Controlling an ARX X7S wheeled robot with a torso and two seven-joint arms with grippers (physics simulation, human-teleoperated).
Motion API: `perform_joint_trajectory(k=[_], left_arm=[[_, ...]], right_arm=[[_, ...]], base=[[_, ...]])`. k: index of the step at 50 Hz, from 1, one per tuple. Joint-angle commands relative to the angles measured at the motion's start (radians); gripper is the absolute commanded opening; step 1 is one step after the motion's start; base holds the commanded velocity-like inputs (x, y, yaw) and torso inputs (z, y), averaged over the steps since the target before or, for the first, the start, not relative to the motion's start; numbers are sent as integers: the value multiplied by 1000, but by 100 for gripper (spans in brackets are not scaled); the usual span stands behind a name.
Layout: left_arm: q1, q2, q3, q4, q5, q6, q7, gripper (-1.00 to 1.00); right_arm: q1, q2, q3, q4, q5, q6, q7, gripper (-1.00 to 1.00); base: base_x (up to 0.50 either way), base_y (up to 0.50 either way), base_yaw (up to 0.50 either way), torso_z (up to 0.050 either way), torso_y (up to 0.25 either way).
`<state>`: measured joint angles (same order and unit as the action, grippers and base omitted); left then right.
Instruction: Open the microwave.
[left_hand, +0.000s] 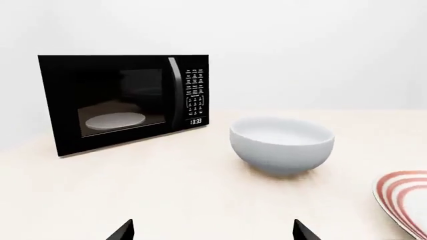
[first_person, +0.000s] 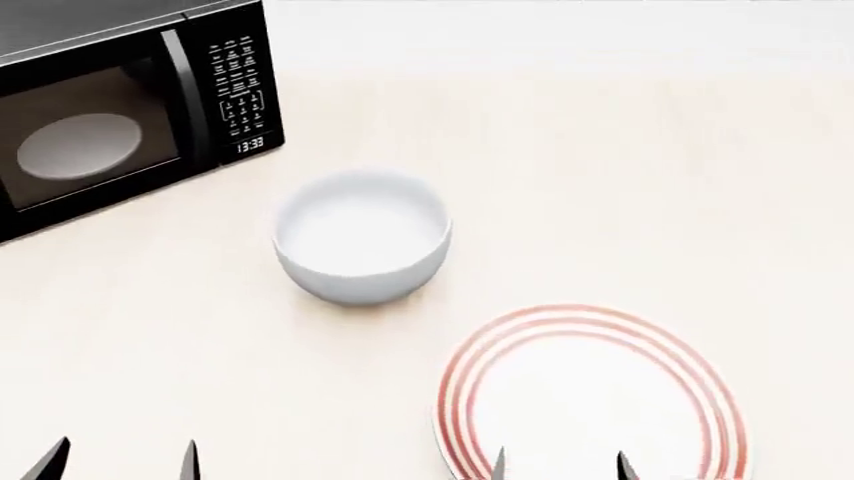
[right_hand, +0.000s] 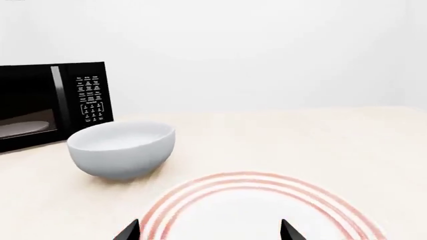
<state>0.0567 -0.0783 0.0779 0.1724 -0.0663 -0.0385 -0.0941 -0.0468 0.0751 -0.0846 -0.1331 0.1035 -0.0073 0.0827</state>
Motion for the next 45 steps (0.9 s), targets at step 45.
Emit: perform_joint_trajectory(k=[45], left_arm=[[-7, -61, 55, 9, -70, -18, -54, 100]], right_arm=[[16, 57, -80, 26, 60, -29, 47, 100]], base=[[249, 486, 0, 0, 0]])
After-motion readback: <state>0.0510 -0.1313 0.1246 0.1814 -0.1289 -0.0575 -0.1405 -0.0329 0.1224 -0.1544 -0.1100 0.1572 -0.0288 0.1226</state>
